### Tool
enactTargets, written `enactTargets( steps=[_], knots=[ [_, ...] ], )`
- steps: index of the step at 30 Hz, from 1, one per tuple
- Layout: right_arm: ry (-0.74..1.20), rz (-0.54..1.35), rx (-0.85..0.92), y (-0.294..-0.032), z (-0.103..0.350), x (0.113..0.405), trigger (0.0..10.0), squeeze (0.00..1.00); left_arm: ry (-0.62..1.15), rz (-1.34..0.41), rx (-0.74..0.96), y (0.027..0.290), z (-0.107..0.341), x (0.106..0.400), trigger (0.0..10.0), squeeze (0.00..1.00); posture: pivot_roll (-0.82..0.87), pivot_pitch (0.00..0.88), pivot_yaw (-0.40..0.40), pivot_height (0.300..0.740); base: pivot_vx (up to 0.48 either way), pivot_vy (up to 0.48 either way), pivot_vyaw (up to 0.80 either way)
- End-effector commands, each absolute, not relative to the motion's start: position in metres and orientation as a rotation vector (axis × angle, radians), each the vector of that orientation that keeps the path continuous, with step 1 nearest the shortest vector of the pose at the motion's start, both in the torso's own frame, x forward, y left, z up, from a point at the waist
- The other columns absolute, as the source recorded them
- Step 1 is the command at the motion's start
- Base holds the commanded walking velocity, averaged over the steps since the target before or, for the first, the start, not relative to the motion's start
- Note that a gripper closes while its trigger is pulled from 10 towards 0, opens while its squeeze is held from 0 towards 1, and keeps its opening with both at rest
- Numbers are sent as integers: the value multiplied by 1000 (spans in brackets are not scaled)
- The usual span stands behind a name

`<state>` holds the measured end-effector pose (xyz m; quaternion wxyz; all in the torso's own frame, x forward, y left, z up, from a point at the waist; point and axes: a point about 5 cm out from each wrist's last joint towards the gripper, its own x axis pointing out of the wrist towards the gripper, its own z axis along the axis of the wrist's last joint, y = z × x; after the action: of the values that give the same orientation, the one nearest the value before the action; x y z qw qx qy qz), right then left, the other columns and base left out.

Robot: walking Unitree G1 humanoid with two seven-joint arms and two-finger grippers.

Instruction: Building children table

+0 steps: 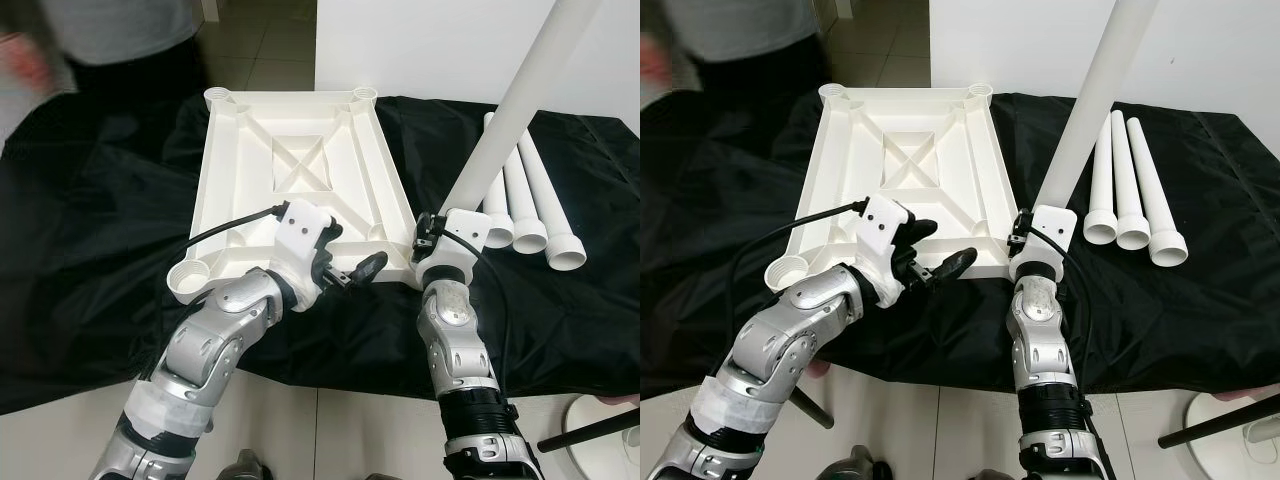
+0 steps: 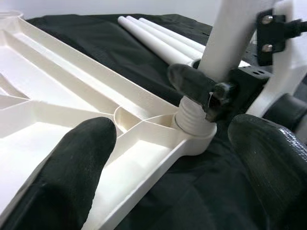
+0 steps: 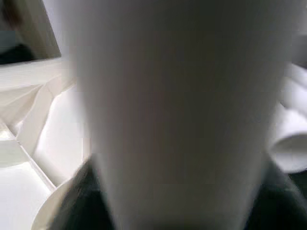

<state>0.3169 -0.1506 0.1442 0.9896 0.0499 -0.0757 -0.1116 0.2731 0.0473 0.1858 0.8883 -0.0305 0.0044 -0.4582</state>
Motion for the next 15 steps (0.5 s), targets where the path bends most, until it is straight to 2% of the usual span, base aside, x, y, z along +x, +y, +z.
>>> enactTargets(
  steps=[1,9,10,12,13,14,15],
  knots=[
    [-152,-215,134,-153,141,315,10000,1000,5,-961,-56,50,185,274,10000,0,8,0,2,740,0,0,0],
    [-185,-129,115,-158,146,315,10000,1000,2,-963,-55,50,185,273,10000,0,17,0,0,740,0,0,0],
    [-189,-66,102,-160,148,316,10000,890,-2,-964,-56,50,186,272,10000,0,19,0,-1,740,0,0,0],
    [-189,-66,102,-160,148,316,10000,890,-2,-964,-56,50,186,272,10000,0,19,0,-1,740,0,0,0],
    [-183,32,71,-169,147,318,10000,0,-1,-987,-63,50,186,269,10000,0,17,0,-3,740,0,0,0],
    [-183,32,71,-169,147,318,10000,0,-1,-987,-63,50,186,269,10000,0,17,0,-3,740,0,0,0],
    [-170,127,31,-178,147,319,10000,0,0,-1011,-58,49,184,266,10000,0,14,0,-2,740,0,0,0]
  ],
)
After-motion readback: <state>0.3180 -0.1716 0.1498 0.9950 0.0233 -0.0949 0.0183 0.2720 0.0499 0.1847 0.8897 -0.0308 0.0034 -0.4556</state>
